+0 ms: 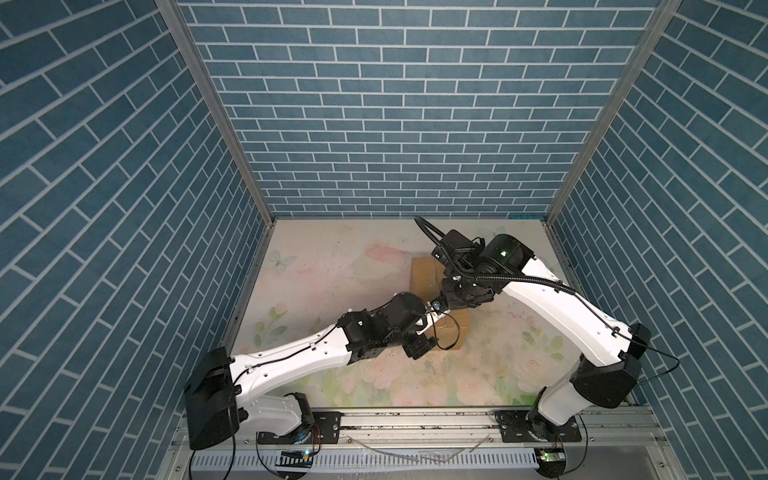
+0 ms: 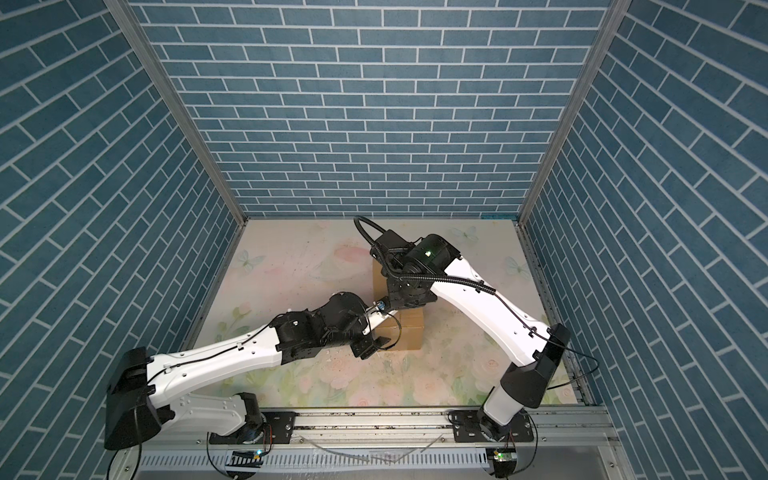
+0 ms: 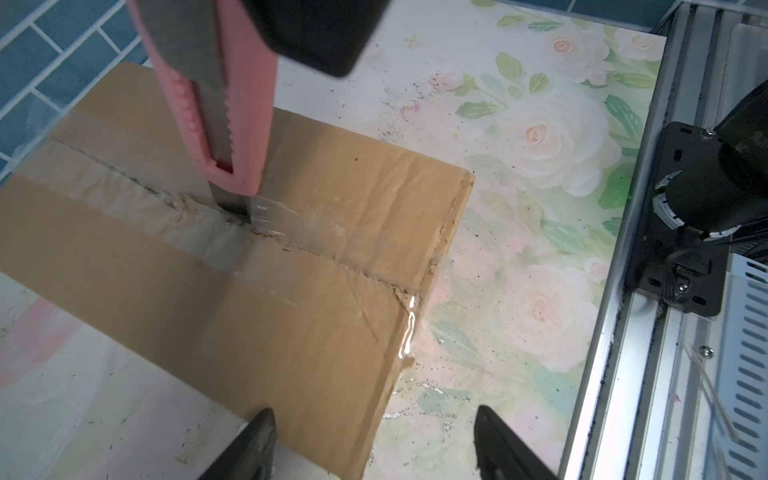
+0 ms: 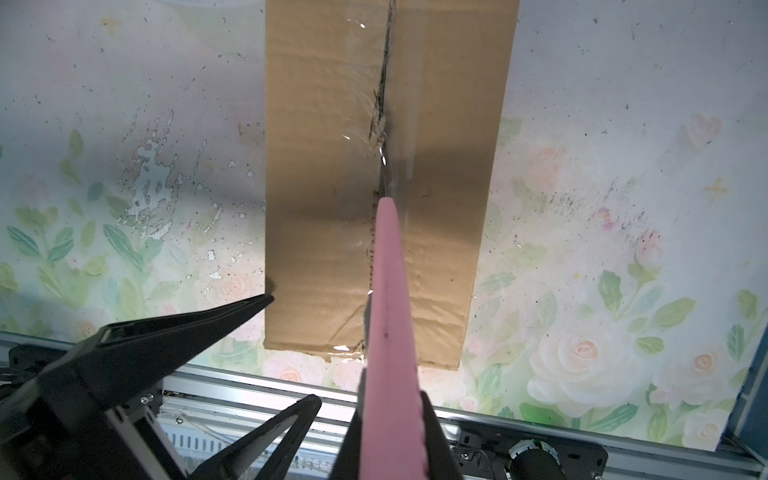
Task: Unpack the express box
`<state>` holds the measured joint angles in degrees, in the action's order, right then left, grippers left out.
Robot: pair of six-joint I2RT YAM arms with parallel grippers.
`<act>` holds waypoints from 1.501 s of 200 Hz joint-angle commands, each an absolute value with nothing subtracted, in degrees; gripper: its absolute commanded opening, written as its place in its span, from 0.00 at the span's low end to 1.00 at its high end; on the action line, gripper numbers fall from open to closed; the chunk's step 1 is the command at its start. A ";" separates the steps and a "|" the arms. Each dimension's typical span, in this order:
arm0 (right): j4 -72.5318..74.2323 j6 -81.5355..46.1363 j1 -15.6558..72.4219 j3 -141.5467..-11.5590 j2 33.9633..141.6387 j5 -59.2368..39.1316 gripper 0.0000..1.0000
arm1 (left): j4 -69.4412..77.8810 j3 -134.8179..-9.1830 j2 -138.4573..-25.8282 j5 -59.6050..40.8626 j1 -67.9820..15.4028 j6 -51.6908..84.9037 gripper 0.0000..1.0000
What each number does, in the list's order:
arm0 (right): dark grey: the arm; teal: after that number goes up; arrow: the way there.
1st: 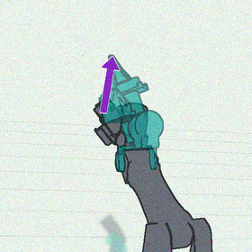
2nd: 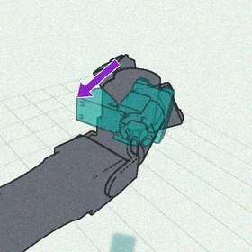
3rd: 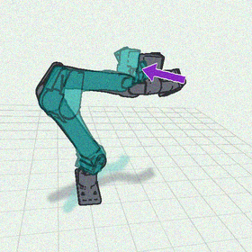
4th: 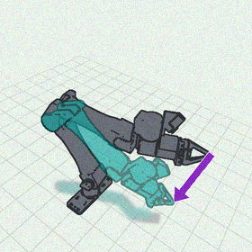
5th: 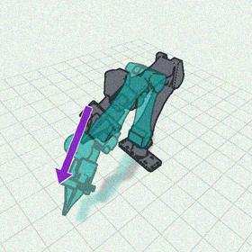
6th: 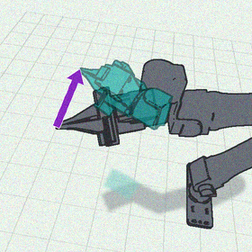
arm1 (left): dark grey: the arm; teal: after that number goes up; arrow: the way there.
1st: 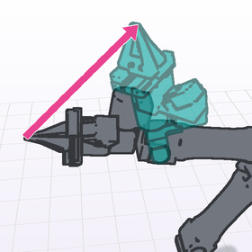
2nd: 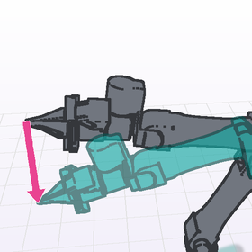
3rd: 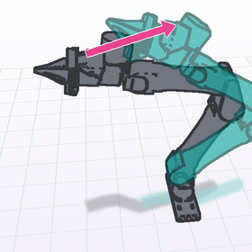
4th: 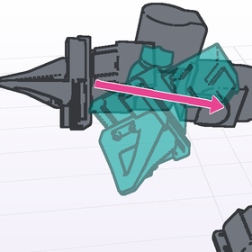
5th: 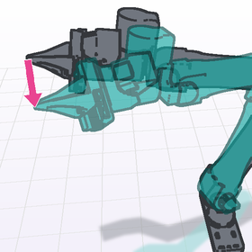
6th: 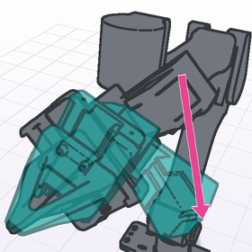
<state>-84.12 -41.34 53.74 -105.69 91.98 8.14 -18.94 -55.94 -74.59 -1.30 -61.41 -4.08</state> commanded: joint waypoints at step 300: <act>-91.49 -41.66 53.88 -106.70 94.31 -1.47 0.00 | -24.58 -54.24 -74.38 0.82 -62.39 -3.74 0.77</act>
